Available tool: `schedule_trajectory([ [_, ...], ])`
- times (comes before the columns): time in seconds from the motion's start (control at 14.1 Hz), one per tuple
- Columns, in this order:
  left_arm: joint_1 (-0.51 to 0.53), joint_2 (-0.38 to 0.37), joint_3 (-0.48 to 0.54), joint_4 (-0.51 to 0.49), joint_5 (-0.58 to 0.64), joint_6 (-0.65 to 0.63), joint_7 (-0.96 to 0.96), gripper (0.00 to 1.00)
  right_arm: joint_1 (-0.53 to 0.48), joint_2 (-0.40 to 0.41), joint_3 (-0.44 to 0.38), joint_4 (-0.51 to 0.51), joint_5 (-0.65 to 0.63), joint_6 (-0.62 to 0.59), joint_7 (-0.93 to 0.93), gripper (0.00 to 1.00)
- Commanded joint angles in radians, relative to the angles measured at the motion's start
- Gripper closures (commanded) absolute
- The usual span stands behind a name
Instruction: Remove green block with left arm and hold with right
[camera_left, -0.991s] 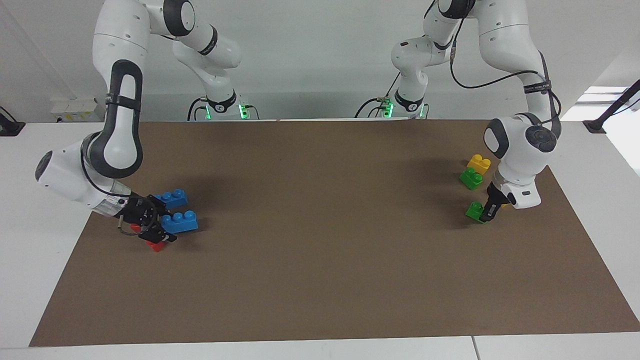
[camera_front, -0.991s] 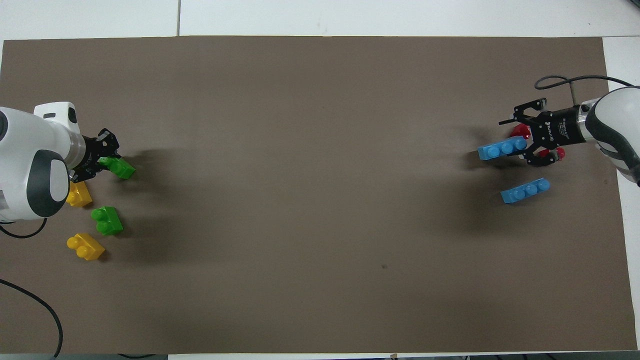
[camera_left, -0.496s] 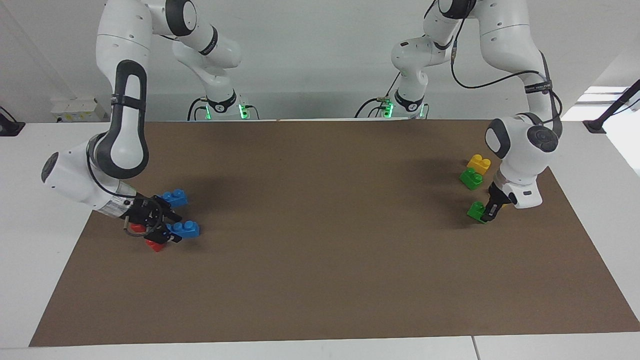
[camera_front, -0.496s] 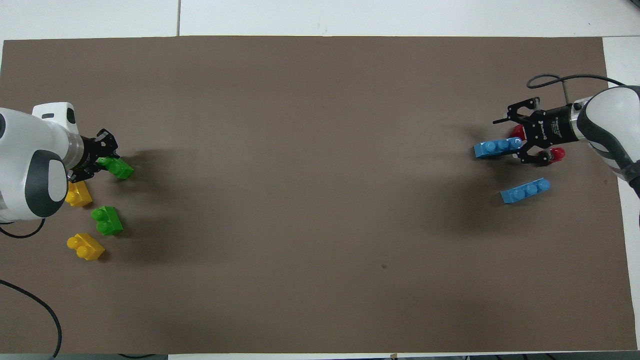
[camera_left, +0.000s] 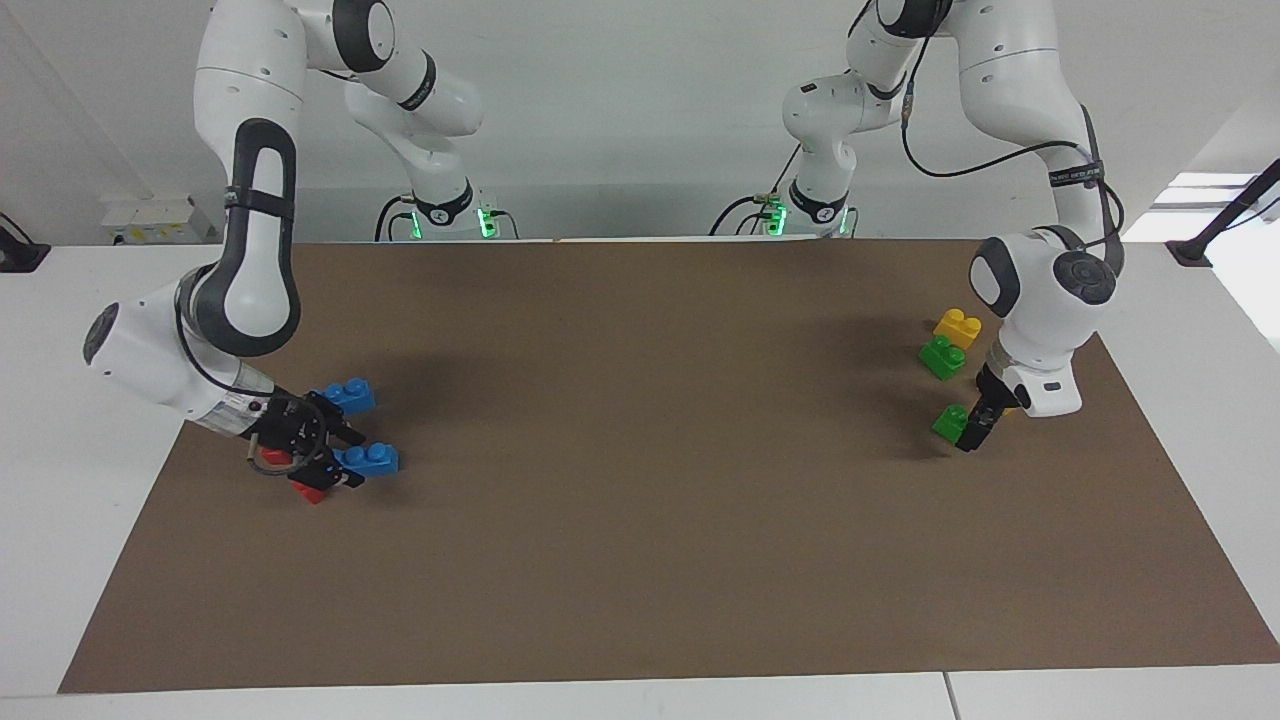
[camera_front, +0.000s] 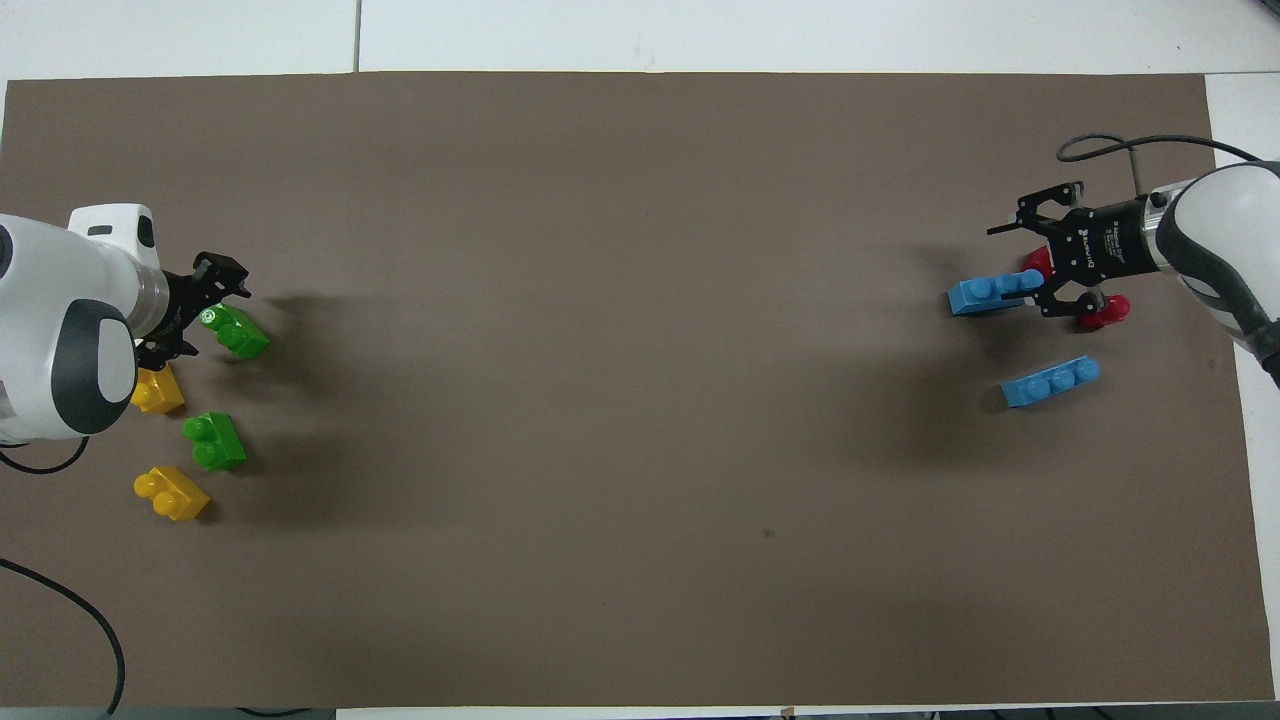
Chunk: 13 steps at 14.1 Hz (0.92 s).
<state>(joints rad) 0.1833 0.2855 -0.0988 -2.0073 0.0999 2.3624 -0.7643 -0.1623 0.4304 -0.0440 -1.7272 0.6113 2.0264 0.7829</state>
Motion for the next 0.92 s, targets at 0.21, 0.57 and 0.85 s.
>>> schedule_trajectory([
  [0.21,0.005,-0.061,-0.006,0.016,-0.003,-0.060,0.020,0.00,0.032,-0.078,0.009,0.040,-0.155,-0.058,0.024,0.19],
  [0.57,-0.005,-0.094,-0.010,0.137,0.000,-0.243,0.185,0.00,0.075,-0.140,0.009,0.119,-0.298,-0.181,-0.147,0.13],
  [0.85,-0.019,-0.118,-0.016,0.251,0.000,-0.423,0.419,0.00,0.124,-0.255,0.009,0.136,-0.450,-0.238,-0.385,0.00],
])
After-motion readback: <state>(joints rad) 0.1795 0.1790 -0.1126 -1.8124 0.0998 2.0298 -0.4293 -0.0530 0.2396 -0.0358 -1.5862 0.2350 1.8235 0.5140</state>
